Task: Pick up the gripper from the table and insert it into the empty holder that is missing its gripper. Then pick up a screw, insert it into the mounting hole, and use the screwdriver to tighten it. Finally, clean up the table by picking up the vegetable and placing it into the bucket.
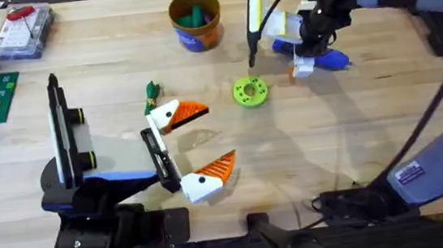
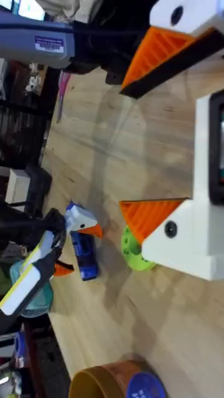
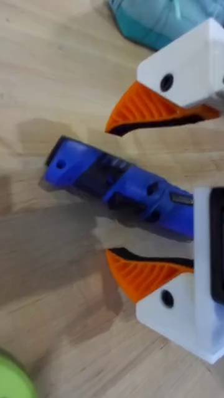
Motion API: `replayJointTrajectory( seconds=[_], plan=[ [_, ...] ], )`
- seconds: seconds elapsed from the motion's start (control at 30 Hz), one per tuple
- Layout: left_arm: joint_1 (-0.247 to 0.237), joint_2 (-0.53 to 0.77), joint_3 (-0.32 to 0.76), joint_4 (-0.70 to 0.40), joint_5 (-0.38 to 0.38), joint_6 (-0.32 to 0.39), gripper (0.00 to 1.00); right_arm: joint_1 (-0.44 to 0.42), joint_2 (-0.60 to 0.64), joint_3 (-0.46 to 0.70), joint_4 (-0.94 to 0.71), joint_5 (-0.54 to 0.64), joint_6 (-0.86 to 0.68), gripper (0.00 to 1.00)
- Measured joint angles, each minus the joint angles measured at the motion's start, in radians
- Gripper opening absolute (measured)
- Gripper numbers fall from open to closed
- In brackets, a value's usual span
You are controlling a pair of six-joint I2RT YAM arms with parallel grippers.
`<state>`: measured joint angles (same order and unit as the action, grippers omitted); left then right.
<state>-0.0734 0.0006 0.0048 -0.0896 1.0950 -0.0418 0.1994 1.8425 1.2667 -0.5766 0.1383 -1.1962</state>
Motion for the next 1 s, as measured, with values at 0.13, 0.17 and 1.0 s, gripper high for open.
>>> replayJointTrajectory(
  seconds=[0.13,0.17,1.0],
  plan=[
    [0.000,0.000,0.000,0.095,-0.013,-0.037,0.986,0.034,-0.073,0.000,-0.002,-0.001,0.058,0.994],
    [0.001,0.000,0.000,0.108,-0.025,-0.056,0.986,0.041,-0.097,0.000,-0.003,0.000,0.077,0.994],
    [0.156,0.699,0.786,-0.637,-0.607,0.054,0.986,0.238,-0.941,0.000,-0.187,-0.005,0.759,0.995]
  ],
)
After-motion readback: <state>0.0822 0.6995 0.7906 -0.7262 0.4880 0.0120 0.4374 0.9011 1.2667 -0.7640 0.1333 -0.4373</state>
